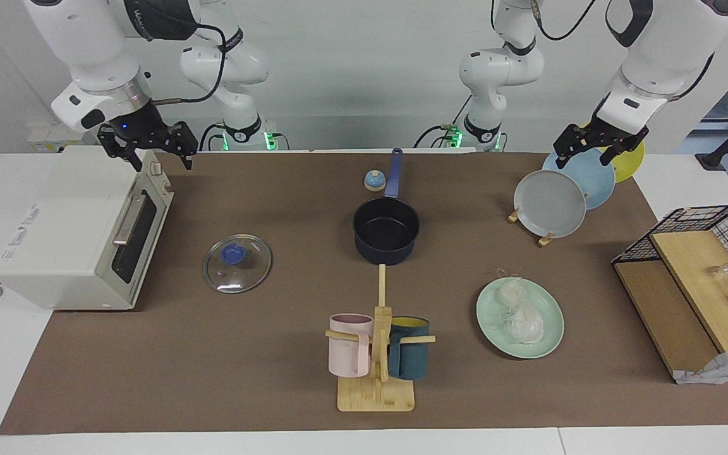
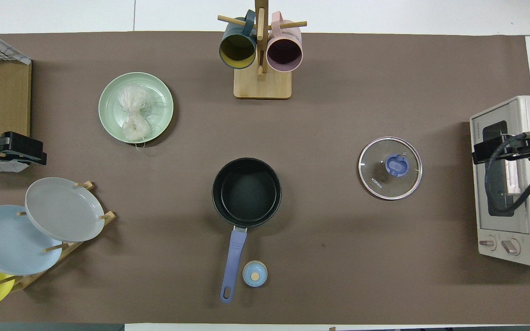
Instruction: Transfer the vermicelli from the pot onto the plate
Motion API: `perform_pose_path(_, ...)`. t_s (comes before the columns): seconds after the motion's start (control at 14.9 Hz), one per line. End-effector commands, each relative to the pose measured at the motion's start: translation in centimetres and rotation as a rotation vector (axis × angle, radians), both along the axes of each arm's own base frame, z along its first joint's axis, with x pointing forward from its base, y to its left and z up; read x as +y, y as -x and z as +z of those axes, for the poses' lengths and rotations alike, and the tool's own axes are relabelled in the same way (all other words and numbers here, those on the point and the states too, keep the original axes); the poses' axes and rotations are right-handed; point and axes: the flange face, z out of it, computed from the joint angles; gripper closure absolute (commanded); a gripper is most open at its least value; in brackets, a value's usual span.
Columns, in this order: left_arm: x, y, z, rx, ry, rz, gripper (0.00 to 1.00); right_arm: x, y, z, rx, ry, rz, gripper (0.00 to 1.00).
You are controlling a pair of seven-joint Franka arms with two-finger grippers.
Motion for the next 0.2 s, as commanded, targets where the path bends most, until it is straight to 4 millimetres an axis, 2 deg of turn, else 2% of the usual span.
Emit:
perform_pose_path(0.0,0.12,0.36,0.52,-0.003,0.001,0.001,0.0,-0.11,0.01,0.32,0.005,-0.022,0.022,0.0)
perform_pose_path(0.13,-0.19,0.33,0.56,-0.006,0.021,0.001,0.0,-0.11,0.01,0.32,0.005,-0.022,0.022,0.0)
